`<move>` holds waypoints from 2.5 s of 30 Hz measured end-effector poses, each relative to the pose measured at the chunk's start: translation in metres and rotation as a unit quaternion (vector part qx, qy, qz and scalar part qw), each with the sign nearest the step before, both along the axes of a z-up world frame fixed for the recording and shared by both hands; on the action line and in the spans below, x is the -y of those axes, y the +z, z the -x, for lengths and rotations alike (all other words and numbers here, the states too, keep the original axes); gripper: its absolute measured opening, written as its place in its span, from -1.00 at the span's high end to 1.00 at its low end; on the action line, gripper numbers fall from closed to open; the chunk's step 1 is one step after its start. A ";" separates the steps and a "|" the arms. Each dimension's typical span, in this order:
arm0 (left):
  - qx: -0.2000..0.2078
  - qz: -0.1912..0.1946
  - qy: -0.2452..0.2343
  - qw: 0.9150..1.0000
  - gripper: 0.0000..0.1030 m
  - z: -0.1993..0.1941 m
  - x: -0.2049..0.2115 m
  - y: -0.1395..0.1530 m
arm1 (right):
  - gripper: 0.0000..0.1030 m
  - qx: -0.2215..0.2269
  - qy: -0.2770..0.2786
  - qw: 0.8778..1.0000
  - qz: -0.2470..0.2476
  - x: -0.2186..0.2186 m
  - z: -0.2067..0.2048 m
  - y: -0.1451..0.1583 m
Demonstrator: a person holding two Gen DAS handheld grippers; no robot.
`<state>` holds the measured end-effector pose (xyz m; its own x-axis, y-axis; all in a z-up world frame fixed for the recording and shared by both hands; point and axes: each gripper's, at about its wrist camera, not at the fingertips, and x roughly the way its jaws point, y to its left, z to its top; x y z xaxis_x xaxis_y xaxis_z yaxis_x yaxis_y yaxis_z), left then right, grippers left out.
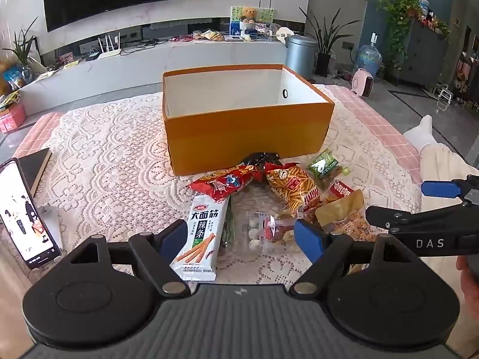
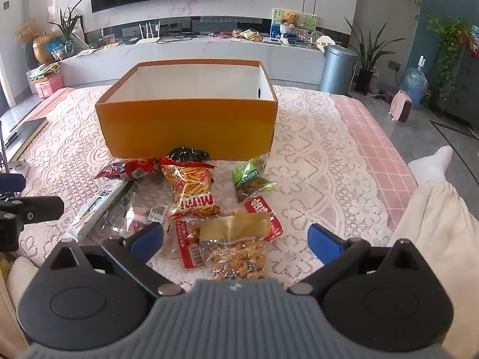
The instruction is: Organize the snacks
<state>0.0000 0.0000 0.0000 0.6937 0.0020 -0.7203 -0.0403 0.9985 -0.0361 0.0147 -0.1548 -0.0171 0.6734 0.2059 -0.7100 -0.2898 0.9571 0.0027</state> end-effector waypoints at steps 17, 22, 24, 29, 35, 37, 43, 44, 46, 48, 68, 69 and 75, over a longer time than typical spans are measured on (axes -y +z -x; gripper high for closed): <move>-0.004 0.003 0.002 1.000 -0.84 0.002 -0.003 -0.002 | -0.93 0.002 0.001 1.000 -0.006 0.001 0.000 -0.001; -0.004 0.004 0.002 1.000 -0.84 0.003 -0.003 -0.004 | -0.93 0.002 0.001 1.000 -0.006 0.000 0.001 0.000; -0.005 0.004 0.003 1.000 -0.84 0.003 -0.003 -0.004 | -0.93 0.002 0.001 1.000 -0.005 0.000 0.001 0.000; -0.007 0.003 0.002 1.000 -0.84 0.004 -0.001 -0.003 | -0.93 0.003 0.002 1.000 -0.006 0.001 0.003 0.001; -0.009 0.003 0.000 1.000 -0.84 0.004 0.000 -0.001 | -0.93 0.003 0.002 1.000 -0.007 0.001 0.003 0.001; -0.011 0.003 0.001 1.000 -0.84 0.003 0.000 -0.002 | -0.93 0.003 0.003 1.000 -0.007 0.002 0.003 0.002; -0.011 0.005 0.003 1.000 -0.84 0.004 -0.002 -0.002 | -0.93 0.005 0.006 1.000 -0.006 0.001 0.005 0.003; -0.011 0.005 0.003 1.000 -0.84 0.004 -0.002 -0.002 | -0.93 0.004 0.006 1.000 -0.006 0.001 0.005 0.003; -0.011 0.004 0.003 1.000 -0.84 0.004 -0.002 -0.002 | -0.93 0.004 0.006 1.000 -0.006 0.001 0.005 0.002; -0.011 0.004 0.002 1.000 -0.84 0.004 -0.002 -0.002 | -0.93 0.004 0.006 1.000 -0.005 0.000 0.006 0.003; -0.014 0.001 -0.003 1.000 -0.84 0.004 0.001 -0.004 | -0.93 -0.002 0.004 1.000 -0.001 0.001 0.004 0.000; -0.015 0.001 -0.003 1.000 -0.84 0.004 0.001 -0.004 | -0.93 -0.002 0.004 1.000 0.000 0.001 0.005 0.000; -0.015 0.001 -0.004 1.000 -0.84 0.004 0.000 -0.004 | -0.93 -0.004 0.003 1.000 0.002 0.000 0.004 0.000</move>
<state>-0.0044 -0.0003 -0.0045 0.6721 -0.0046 -0.7404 -0.0337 0.9988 -0.0368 0.0105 -0.1550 -0.0173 0.6666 0.2079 -0.7159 -0.2965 0.9550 0.0012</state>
